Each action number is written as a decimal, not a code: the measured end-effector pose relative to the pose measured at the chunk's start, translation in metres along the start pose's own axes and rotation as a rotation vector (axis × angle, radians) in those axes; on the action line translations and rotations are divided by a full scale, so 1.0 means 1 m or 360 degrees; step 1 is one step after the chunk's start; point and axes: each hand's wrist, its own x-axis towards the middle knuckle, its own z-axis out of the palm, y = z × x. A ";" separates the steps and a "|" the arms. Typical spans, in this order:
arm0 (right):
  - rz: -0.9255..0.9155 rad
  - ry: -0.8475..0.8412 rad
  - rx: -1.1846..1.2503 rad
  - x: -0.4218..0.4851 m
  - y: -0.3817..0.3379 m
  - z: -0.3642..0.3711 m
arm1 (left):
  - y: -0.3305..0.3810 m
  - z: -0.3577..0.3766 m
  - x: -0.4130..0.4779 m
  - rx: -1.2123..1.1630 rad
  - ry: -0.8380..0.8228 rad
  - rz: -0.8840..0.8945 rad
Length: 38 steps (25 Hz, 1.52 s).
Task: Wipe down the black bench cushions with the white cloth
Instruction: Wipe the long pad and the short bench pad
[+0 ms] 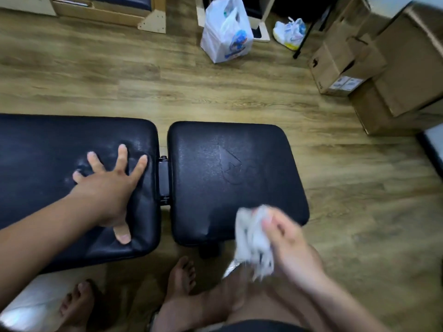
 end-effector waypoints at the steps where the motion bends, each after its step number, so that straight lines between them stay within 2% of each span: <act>1: 0.0004 0.0150 -0.0003 0.039 -0.005 -0.017 | 0.000 -0.001 -0.002 0.0003 0.0011 0.0009; 4: -0.0002 0.0392 -0.0023 0.164 0.010 -0.057 | 0.002 -0.004 -0.006 -0.0028 -0.0028 -0.0033; 6: 0.0117 0.0386 -0.0017 0.215 0.034 -0.044 | 0.003 -0.002 -0.005 -0.0023 -0.0023 -0.0013; 7: 0.0154 0.0331 -0.0141 0.216 0.035 -0.026 | 0.003 -0.002 -0.003 -0.0017 -0.0003 -0.0010; 9: -0.0055 0.0199 -0.0255 0.161 0.035 0.022 | 0.004 -0.003 -0.003 -0.0014 -0.0017 -0.0028; 10: -0.0087 0.0036 -0.0180 0.112 0.022 0.047 | 0.003 -0.002 -0.003 -0.0004 -0.0035 -0.0027; 12: -0.0248 -0.0609 -0.0084 -0.006 0.002 0.080 | -0.001 -0.001 0.002 0.0009 -0.0025 -0.0023; 13: -0.0454 -0.0749 -0.0073 -0.054 -0.008 0.083 | 0.000 -0.001 0.002 -0.0007 -0.0038 -0.0029; 15: -0.0537 -0.0649 0.0093 -0.046 -0.020 0.068 | 0.003 -0.001 0.001 0.0005 -0.0024 -0.0024; 16: -0.0584 -0.0443 -0.0047 -0.006 -0.028 0.057 | 0.003 -0.002 0.002 0.0030 0.0002 -0.0024; 18: -0.0498 0.0071 -0.0219 0.089 -0.050 0.040 | 0.003 -0.004 -0.003 -0.0001 -0.0024 -0.0050; 21: -0.0304 0.0157 0.0055 0.207 -0.064 0.044 | 0.003 -0.003 -0.006 -0.0010 -0.0037 -0.0022; 23: -0.0186 0.0047 -0.0029 0.231 -0.053 0.081 | 0.003 -0.002 -0.006 -0.0019 -0.0023 -0.0018; 24: -0.0168 -0.0012 -0.0101 0.215 -0.048 0.102 | 0.003 -0.002 -0.005 -0.0033 -0.0014 -0.0024; 26: -0.0373 -0.0198 -0.0104 0.132 -0.040 0.129 | 0.002 -0.002 -0.004 -0.0046 -0.0034 -0.0041; 29: -0.0475 -0.0925 0.0069 -0.020 -0.035 0.117 | 0.000 -0.001 0.002 -0.0051 -0.0026 -0.0033; 30: -0.0388 -0.0979 0.0197 -0.037 -0.031 0.101 | 0.000 -0.001 0.002 -0.0052 -0.0033 -0.0038; 31: -0.0354 -0.0795 0.0256 -0.032 -0.021 0.082 | 0.001 -0.002 0.001 -0.0041 -0.0028 -0.0037; 34: -0.0131 0.0431 -0.0173 0.043 0.005 -0.007 | 0.002 -0.002 -0.001 -0.0045 0.0001 -0.0046; 35: -0.0025 0.0708 -0.0214 0.064 0.021 -0.039 | 0.002 -0.001 -0.001 -0.0055 -0.0003 -0.0048; 37: 0.0277 0.0949 -0.0362 0.079 0.069 -0.075 | 0.001 0.000 -0.001 -0.0056 -0.0003 -0.0034; 38: 0.0441 0.0909 -0.0492 0.073 0.094 -0.071 | 0.002 0.001 0.000 -0.0063 0.0008 -0.0036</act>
